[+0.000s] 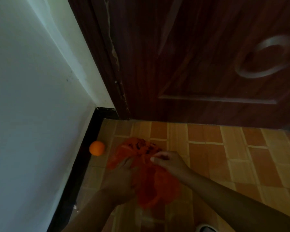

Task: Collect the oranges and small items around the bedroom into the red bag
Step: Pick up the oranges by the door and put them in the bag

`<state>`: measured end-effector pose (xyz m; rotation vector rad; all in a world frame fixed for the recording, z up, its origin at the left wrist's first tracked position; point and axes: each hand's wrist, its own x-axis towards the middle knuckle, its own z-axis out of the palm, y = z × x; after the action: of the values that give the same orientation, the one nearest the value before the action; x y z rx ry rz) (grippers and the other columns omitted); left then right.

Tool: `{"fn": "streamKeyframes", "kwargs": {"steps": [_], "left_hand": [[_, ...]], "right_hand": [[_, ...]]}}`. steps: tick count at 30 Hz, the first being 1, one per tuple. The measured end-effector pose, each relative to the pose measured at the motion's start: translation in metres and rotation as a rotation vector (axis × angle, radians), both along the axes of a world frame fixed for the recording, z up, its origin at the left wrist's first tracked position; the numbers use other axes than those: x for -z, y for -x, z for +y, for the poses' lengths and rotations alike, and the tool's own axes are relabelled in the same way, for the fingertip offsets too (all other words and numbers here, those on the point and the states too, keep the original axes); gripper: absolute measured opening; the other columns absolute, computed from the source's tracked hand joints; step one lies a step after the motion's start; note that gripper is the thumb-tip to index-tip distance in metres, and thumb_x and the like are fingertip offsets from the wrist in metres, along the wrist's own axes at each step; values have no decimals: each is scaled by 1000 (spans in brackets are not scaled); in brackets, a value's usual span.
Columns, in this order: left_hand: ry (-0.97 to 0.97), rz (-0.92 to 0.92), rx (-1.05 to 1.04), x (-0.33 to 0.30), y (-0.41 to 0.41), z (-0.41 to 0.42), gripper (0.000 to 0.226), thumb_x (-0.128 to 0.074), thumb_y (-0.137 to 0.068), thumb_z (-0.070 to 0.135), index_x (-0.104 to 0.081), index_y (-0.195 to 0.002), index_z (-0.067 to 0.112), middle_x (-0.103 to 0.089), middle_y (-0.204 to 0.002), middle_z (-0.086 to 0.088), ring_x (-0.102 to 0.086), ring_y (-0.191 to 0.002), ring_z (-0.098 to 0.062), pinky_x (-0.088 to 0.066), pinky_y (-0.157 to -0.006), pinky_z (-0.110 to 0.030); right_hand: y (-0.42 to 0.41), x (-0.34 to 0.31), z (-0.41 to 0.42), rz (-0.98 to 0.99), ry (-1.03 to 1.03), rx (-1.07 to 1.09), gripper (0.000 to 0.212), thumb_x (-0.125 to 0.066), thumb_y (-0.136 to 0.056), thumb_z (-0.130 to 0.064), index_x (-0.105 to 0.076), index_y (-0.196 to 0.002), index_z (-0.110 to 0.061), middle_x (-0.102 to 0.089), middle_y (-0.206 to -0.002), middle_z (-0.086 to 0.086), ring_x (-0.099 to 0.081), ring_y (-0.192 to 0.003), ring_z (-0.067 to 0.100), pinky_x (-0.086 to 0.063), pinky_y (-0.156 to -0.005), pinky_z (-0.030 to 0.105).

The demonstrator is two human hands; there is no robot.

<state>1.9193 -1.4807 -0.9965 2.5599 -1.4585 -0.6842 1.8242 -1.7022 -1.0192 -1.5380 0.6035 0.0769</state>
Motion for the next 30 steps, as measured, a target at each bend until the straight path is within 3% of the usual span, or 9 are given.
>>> {"fn": "streamKeyframes", "kwargs": {"steps": [3,7,9,13,16,22,24,26,30], "left_hand": [[-167,2,39,4,7,-8,67,-41,-89,72,-53,-145,37,-15,-172,0,-9,-159,-26,-21,-125,-49],[-177,67,36,4,9,-7,44,-55,-93,61,-75,-114,27,-13,-173,-8,-7,-160,-30,-17,-126,-52],[-180,74,47,9,10,-5,43,-54,-96,59,-78,-106,24,-12,-173,-8,-6,-160,-30,-15,-126,-52],[-156,-4,88,22,13,-4,55,-33,-95,50,-77,-112,23,-32,-166,-8,-26,-155,-32,-27,-122,-52],[-127,-4,115,33,4,-2,52,-40,-89,58,-78,-104,28,-47,-151,-1,-40,-142,-24,-40,-114,-45],[-67,153,98,28,-7,-9,43,-45,-80,43,-80,-90,21,-62,-134,3,-45,-138,-18,-33,-118,-33],[-113,209,13,17,-8,-14,41,-46,-73,32,-78,-93,16,-60,-131,2,-53,-127,-19,-42,-92,-19],[-120,223,-10,11,-10,-16,40,-43,-71,28,-74,-93,14,-59,-127,2,-58,-116,-20,-34,-70,-11],[-186,178,24,0,-9,-14,8,-57,-85,27,-65,-85,27,-59,-125,0,-57,-106,-17,-34,-69,-19]], "right_hand": [[-2,10,-4,1,131,-21,6,-77,-92,-33,-82,-93,-29,-78,-96,-10,-71,-93,4,-53,-85,25],[-4,20,-9,-94,605,-140,5,-76,-92,-30,-80,-94,-31,-65,-93,-21,-60,-90,-3,-44,-80,16],[-7,26,-13,-202,896,-265,7,-75,-90,-24,-78,-96,-25,-61,-92,-16,-62,-86,8,-48,-74,23],[-9,35,-32,-289,1254,-556,16,-79,-78,-21,-75,-94,-19,-68,-99,1,-69,-87,23,-60,-64,35],[-4,39,-48,-166,1396,-736,38,-89,-66,-27,-78,-103,-25,-71,-113,4,-72,-97,25,-61,-72,34],[16,29,-76,89,1408,-706,45,-85,-79,-29,-72,-121,-17,-64,-123,9,-66,-104,27,-57,-79,38],[27,32,-81,231,1371,-718,48,-59,-100,-30,-52,-146,-15,-47,-145,12,-52,-126,30,-46,-102,42],[38,35,-84,358,1282,-706,53,-45,-105,-38,-37,-154,-19,-39,-149,11,-42,-135,32,-37,-111,43],[52,43,-89,482,1029,-595,71,-50,-98,-56,-24,-159,-31,-35,-154,8,-38,-139,32,-35,-115,53]]}}
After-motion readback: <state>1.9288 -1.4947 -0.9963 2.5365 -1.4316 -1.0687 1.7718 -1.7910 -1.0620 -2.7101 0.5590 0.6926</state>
